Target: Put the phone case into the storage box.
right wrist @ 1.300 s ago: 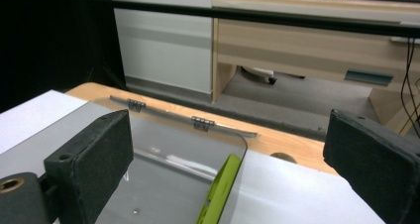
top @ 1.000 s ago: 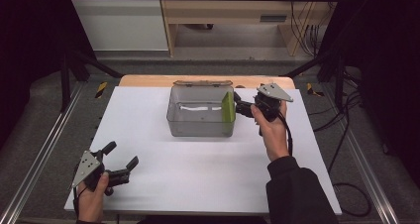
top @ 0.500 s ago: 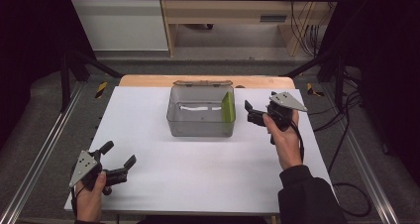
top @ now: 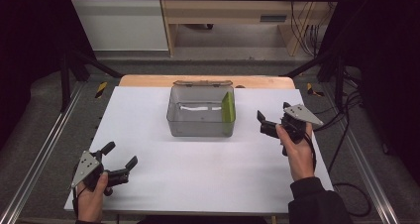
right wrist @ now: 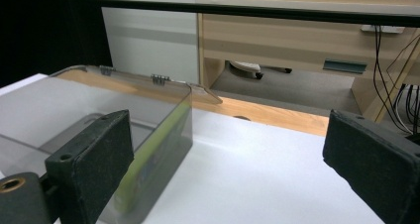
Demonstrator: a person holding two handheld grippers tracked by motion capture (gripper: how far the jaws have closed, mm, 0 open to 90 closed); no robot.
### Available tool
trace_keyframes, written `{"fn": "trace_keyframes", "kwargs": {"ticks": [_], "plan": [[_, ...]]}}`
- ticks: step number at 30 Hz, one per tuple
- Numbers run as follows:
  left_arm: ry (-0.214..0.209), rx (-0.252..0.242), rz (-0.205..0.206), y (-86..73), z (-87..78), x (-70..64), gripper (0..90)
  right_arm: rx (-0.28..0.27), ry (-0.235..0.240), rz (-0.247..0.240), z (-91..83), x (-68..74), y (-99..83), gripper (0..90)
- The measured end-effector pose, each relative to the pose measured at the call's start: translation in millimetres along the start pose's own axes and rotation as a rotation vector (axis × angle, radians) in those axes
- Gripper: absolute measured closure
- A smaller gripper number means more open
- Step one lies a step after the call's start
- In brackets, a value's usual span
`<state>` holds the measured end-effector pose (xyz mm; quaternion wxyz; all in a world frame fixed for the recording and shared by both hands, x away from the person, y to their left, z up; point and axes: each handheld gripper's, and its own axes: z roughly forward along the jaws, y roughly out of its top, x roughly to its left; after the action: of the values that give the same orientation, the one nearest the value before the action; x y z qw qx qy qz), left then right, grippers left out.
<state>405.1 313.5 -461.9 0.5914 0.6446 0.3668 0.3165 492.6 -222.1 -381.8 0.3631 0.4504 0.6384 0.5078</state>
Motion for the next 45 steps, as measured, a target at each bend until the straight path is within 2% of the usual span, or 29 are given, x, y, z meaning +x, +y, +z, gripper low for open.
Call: {"fn": "trace_keyframes", "kwargs": {"ticks": [3, 10, 15, 19, 24, 39, 45], "plan": [[0.004, 0.000, -0.002, -0.1, -0.1, 0.1, 1.8, -0.004, -0.001, -0.008, -6.0, -2.4, -4.8, 5.6], [0.001, 0.001, 0.001, 0.0, -0.1, -0.8, 1.8, -0.017, 0.008, 0.008, -20.7, -8.9, -14.7, 5.2], [0.001, 0.005, 0.007, -0.2, 0.4, -1.2, 1.8, -0.034, 0.012, -0.004, -30.1, -12.2, -20.5, 4.2], [-0.004, 0.009, 0.008, -0.6, 1.4, -2.3, 1.8, -0.046, 0.013, 0.011, -35.1, -15.0, -24.3, 4.1], [-0.006, 0.009, 0.008, -0.5, 0.6, -2.3, 1.7, -0.046, 0.008, 0.005, -40.6, -18.2, -32.5, 3.9], [-0.013, -0.005, 0.004, 0.4, -0.1, -2.0, 1.6, -0.057, 0.007, 0.009, -56.9, -22.5, -56.7, 3.2], [-0.010, -0.014, -0.005, 1.0, -1.1, -1.7, 1.6, -0.055, 0.020, -0.005, -61.9, -18.8, -67.3, 3.3]]}}
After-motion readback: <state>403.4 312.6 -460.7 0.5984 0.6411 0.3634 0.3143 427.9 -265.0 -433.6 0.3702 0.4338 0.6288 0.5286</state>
